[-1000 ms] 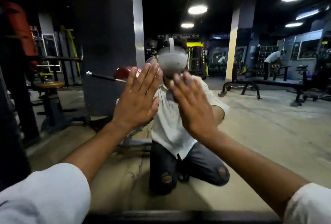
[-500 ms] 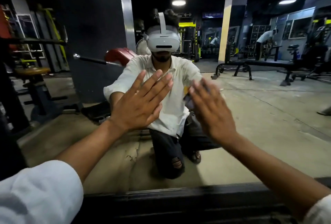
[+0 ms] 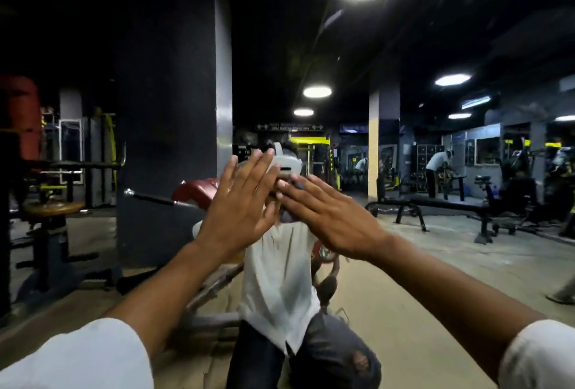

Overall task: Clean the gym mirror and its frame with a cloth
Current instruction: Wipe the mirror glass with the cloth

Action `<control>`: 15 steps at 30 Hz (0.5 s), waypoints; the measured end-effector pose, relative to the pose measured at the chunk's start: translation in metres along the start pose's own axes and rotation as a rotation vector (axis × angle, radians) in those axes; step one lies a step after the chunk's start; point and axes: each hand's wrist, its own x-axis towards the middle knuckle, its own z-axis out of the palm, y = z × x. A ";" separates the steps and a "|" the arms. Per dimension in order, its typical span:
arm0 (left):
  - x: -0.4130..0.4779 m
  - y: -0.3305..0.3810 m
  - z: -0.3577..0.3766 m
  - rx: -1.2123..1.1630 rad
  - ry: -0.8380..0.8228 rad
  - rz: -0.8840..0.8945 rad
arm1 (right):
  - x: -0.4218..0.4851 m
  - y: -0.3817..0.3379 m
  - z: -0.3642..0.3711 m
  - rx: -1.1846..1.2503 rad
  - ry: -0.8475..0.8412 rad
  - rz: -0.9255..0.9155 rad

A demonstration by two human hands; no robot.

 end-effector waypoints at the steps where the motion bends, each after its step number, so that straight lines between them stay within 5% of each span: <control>1: 0.018 -0.002 0.000 0.008 -0.006 -0.010 | 0.004 0.018 -0.007 -0.021 0.002 -0.001; 8: 0.066 -0.004 0.008 0.078 -0.074 -0.015 | 0.039 0.106 -0.043 0.146 0.560 0.808; 15: 0.064 0.003 0.015 0.079 -0.046 -0.042 | 0.055 0.097 -0.029 0.049 0.274 0.214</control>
